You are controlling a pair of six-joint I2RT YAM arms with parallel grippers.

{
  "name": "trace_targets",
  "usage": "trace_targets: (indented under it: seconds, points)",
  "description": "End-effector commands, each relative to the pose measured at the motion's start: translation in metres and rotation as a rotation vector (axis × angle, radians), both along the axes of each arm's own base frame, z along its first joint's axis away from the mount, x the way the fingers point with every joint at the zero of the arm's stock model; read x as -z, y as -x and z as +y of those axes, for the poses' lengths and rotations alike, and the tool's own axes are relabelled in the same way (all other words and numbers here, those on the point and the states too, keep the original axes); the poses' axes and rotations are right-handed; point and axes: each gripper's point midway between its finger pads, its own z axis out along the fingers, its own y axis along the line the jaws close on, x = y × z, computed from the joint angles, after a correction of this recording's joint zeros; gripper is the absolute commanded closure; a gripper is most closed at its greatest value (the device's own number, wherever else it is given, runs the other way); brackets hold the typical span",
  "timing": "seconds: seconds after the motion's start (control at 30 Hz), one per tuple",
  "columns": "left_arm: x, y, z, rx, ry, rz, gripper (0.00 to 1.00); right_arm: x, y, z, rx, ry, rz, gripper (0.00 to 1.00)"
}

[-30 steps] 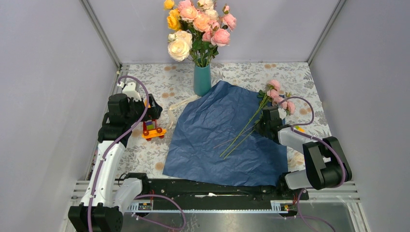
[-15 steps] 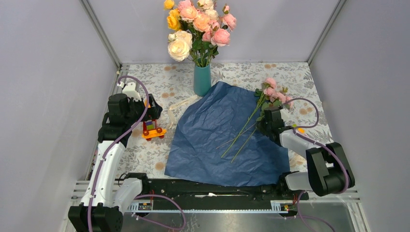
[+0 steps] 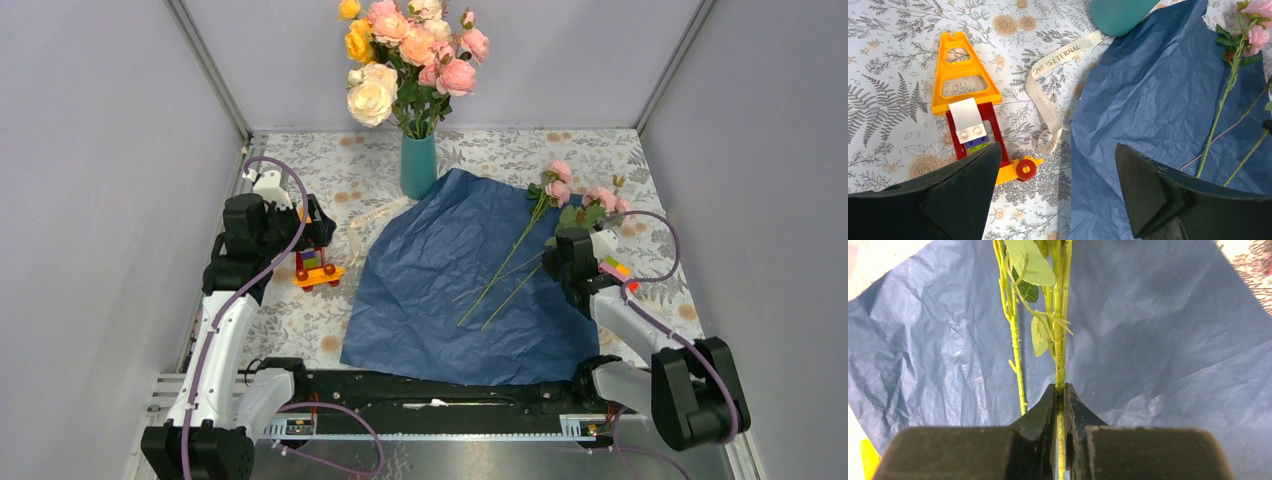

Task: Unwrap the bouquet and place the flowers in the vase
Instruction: Pick up the fake flower from the wrapping paper.

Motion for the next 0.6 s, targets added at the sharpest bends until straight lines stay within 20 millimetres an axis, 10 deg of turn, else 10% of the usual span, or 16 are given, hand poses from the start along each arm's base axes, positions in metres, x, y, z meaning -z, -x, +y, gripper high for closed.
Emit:
trace_targets:
  seconds: [0.0,0.33,0.57]
  points:
    - [-0.017,-0.006,-0.002,0.013,0.014,-0.076,0.09,-0.022,0.001,-0.022,0.069,0.076,-0.071,1.00]
    - [-0.020,-0.004,-0.012,0.055,0.041,-0.087,0.10,-0.071,-0.003,0.010,-0.191,0.076,-0.221,1.00]
    - [-0.030,0.018,-0.063,0.175,0.207,-0.103,0.11,-0.079,0.012,0.033,-0.292,-0.021,-0.182,1.00]
